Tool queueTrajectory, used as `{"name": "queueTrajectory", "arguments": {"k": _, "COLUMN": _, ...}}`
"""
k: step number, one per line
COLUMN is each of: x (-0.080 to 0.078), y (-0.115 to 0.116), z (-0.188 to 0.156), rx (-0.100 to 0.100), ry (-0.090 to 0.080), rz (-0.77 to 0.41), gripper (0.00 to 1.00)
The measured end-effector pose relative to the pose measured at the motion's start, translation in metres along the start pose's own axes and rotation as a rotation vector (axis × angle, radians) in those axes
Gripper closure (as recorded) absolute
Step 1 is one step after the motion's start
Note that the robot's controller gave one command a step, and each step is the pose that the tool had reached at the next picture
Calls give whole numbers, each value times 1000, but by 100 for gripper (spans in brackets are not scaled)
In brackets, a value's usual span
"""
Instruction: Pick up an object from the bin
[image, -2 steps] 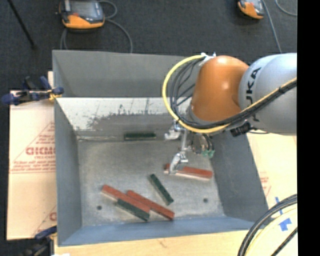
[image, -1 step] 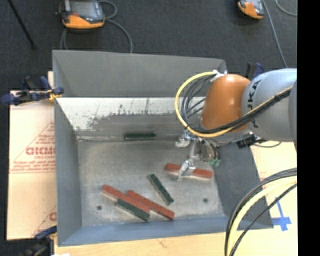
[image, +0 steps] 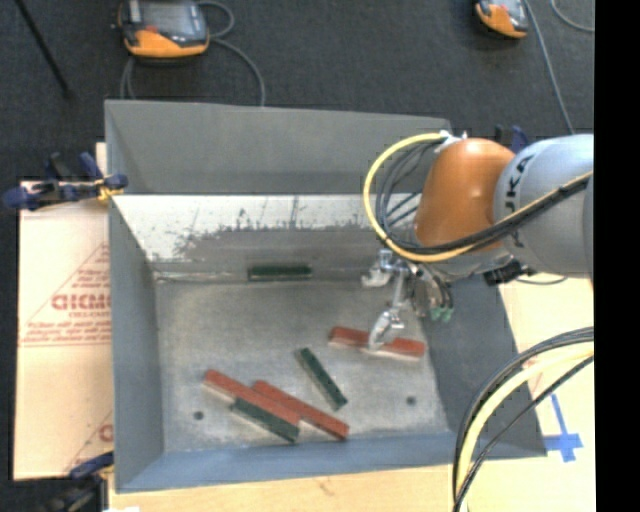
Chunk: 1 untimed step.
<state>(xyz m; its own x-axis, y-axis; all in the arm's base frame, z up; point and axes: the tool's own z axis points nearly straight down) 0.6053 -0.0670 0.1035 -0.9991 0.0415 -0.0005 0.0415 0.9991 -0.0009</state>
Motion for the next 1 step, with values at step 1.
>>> {"name": "queueTrajectory", "arguments": {"k": 1, "x": 17, "y": -11, "z": -1, "rx": 0, "ry": -5, "rz": 5, "gripper": 0}}
